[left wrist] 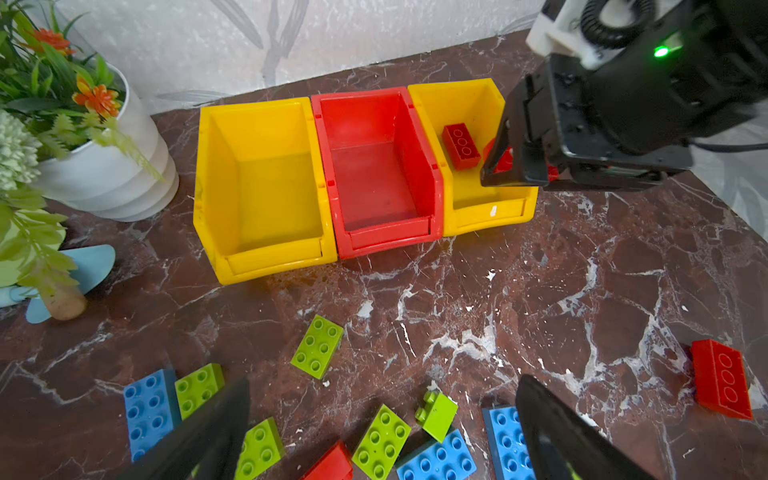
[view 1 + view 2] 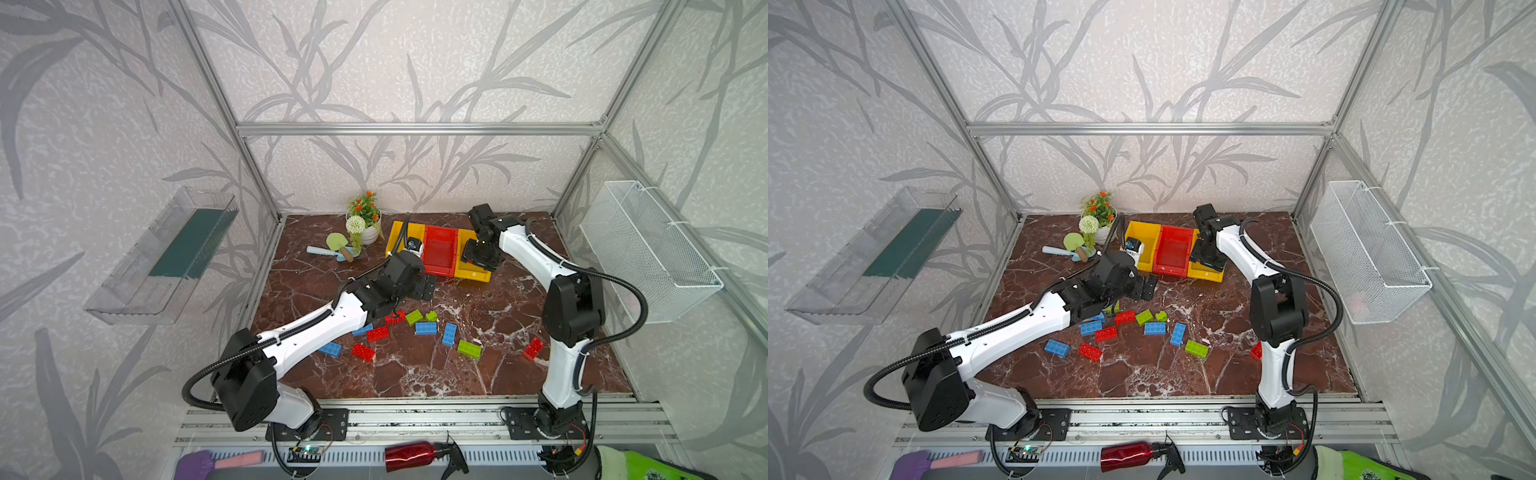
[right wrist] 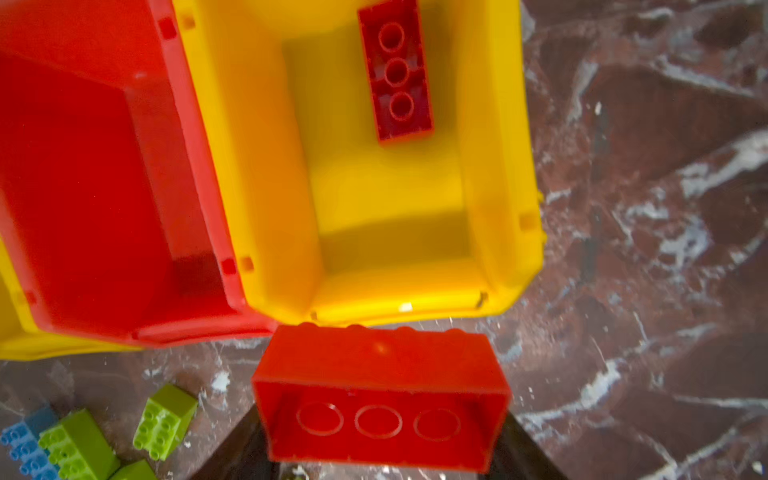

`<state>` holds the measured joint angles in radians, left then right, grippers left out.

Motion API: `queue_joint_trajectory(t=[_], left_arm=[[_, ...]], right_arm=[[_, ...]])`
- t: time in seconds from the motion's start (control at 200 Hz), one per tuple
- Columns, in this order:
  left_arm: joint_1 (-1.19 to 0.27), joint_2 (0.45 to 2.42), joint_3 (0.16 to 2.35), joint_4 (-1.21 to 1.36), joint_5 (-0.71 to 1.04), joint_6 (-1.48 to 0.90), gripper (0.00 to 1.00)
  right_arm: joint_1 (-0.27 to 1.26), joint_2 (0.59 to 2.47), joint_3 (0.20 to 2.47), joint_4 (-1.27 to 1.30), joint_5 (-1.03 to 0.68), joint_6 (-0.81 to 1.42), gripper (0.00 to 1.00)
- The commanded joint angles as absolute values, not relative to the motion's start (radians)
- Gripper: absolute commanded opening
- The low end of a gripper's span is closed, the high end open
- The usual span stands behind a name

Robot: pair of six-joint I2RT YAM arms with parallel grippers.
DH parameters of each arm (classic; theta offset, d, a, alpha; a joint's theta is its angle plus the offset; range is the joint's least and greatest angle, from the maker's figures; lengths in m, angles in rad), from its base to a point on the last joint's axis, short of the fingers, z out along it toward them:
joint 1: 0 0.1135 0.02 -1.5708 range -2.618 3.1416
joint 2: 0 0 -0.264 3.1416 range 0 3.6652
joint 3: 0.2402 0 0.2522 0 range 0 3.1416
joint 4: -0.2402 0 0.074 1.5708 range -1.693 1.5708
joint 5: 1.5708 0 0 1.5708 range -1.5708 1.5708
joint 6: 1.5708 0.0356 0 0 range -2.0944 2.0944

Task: Sort the legos into containers by color
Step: 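Carry the red brick with the right gripper and release it into the yellow bin, then lower the right gripper to another red brick and grasp it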

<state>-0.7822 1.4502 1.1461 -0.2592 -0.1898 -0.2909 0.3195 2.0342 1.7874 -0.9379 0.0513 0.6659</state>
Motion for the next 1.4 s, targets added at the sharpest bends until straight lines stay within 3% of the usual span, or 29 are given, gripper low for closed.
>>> queue_joint_trajectory(t=[0.0, 0.15, 0.205, 0.255, 0.3, 0.555, 0.705, 1.07, 1.394], left_arm=[[-0.760, 1.464, 1.192, -0.279, -0.173, -0.246, 0.99], [-0.728, 1.474, 1.219, -0.298, -0.180, -0.232, 0.99], [-0.718, 1.477, 1.225, -0.302, -0.175, -0.233, 0.99], [-0.712, 1.480, 1.231, -0.305, -0.170, -0.232, 0.99], [-0.709, 1.486, 1.236, -0.305, -0.167, -0.231, 0.99], [-0.709, 1.542, 1.313, -0.308, -0.093, -0.195, 0.99], [-0.718, 1.571, 1.325, -0.273, -0.005, -0.197, 0.99], [-0.899, 1.668, 1.375, -0.234, 0.000, -0.181, 0.99], [-0.955, 1.714, 1.397, -0.226, 0.063, -0.273, 0.99]], right_arm=[[0.304, 2.140, 1.912, -1.034, 0.049, 0.604, 0.43], [0.285, 2.259, 2.078, -1.096, 0.030, 0.591, 0.47], [0.282, 2.298, 2.143, -1.129, 0.030, 0.583, 0.58], [0.282, 2.329, 2.212, -1.171, 0.042, 0.574, 0.75], [0.282, 2.344, 2.261, -1.201, 0.052, 0.565, 0.81], [0.283, 2.281, 2.315, -1.306, 0.087, 0.540, 0.83], [0.276, 2.109, 2.097, -1.261, 0.115, 0.525, 0.83], [0.194, 1.557, 1.238, -1.102, 0.118, 0.587, 0.82], [0.109, 1.245, 0.853, -1.014, 0.094, 0.711, 0.84]])
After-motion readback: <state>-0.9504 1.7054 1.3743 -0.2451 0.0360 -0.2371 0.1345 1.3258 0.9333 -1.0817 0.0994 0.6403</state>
